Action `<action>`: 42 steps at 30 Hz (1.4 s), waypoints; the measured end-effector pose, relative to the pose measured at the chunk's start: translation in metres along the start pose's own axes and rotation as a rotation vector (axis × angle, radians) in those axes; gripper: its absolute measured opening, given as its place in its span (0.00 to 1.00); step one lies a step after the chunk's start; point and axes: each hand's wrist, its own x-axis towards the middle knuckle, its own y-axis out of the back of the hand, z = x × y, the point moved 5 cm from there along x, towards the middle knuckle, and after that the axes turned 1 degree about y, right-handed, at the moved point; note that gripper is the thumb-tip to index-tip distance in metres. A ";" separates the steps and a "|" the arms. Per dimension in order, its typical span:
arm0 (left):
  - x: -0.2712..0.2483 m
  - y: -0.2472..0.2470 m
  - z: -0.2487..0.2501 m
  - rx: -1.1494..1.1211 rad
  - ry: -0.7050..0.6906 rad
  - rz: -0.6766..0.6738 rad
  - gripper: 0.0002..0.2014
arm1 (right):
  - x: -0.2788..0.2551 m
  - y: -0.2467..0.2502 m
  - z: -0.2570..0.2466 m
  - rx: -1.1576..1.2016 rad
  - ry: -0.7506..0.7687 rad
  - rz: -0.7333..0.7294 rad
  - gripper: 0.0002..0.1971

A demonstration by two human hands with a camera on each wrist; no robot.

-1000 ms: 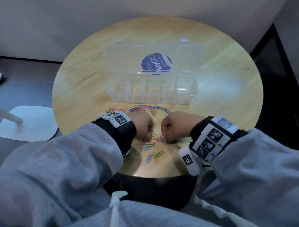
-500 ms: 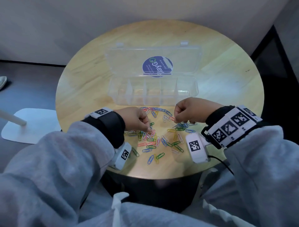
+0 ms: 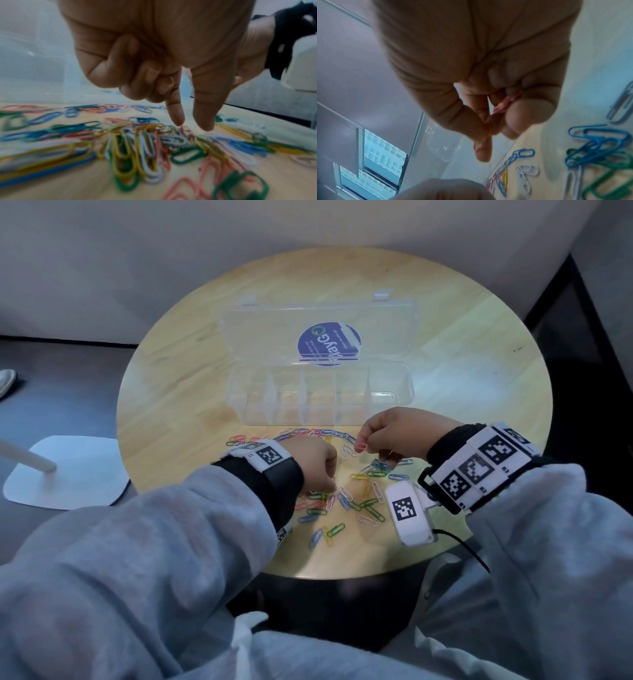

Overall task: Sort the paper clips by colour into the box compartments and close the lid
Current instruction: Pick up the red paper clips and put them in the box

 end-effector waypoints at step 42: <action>-0.013 -0.009 -0.010 0.086 0.131 -0.153 0.09 | 0.004 -0.051 -0.003 -0.690 0.153 -0.076 0.07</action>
